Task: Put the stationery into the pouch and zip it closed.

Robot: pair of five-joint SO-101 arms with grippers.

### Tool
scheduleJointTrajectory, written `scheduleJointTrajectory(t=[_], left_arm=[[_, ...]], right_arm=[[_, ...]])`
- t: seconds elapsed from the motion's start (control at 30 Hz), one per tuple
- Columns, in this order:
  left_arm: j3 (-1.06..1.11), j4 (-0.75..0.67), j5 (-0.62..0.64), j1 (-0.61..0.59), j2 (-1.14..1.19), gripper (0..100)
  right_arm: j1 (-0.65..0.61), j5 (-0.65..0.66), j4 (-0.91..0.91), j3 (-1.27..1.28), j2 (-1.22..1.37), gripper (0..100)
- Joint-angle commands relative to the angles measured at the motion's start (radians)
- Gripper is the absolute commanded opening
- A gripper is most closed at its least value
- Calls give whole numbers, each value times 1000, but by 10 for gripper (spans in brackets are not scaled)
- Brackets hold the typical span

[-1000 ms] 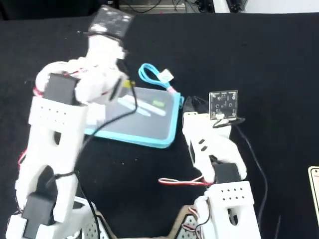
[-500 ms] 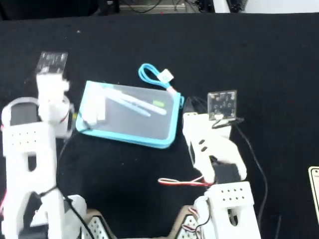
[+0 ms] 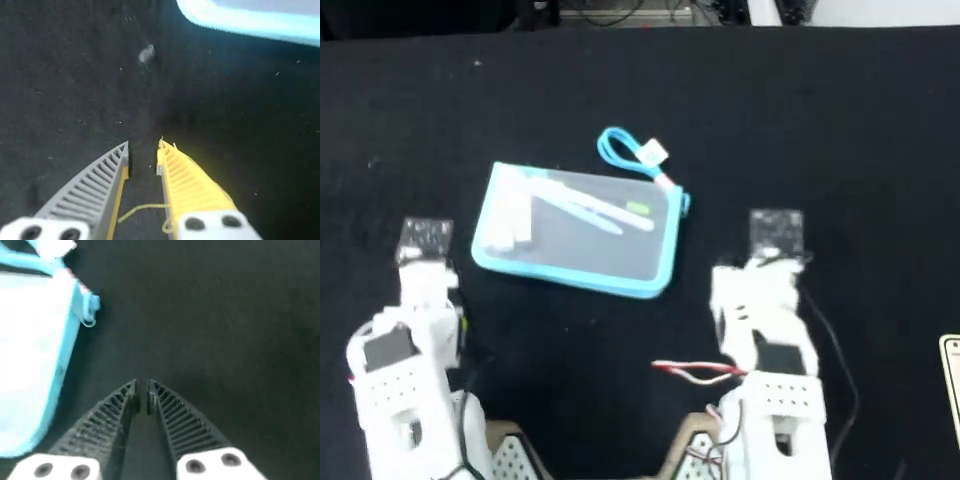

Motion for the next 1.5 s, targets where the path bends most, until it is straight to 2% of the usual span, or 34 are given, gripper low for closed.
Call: scheduleJointTrajectory(t=[0.0,0.1,0.23,0.4,0.5,0.63,0.77,1.0,1.1,1.27,1.47], left_arm=[[113,-29,-3,-7,-181,95],[177,41,-2,13,-301,95],[265,69,-2,10,-460,95],[312,189,-2,21,-640,95],[325,187,-2,10,-612,92],[328,183,21,5,-623,91],[340,124,178,4,-624,91],[340,48,373,10,-624,90],[340,28,384,8,-623,91],[338,180,390,5,-624,93],[338,173,390,4,-623,91]], right_arm=[[46,-29,103,-15,-2,32],[41,-34,227,-47,-2,32],[46,-35,359,-99,-2,32],[48,-37,382,-58,-2,32],[61,-38,408,-56,-2,30],[68,-120,491,-71,-2,29],[68,-133,525,-70,-2,32],[69,-130,489,-48,-2,32],[68,-129,489,-45,-2,32],[69,-130,489,-42,-2,32],[68,-129,496,-42,-2,31]])
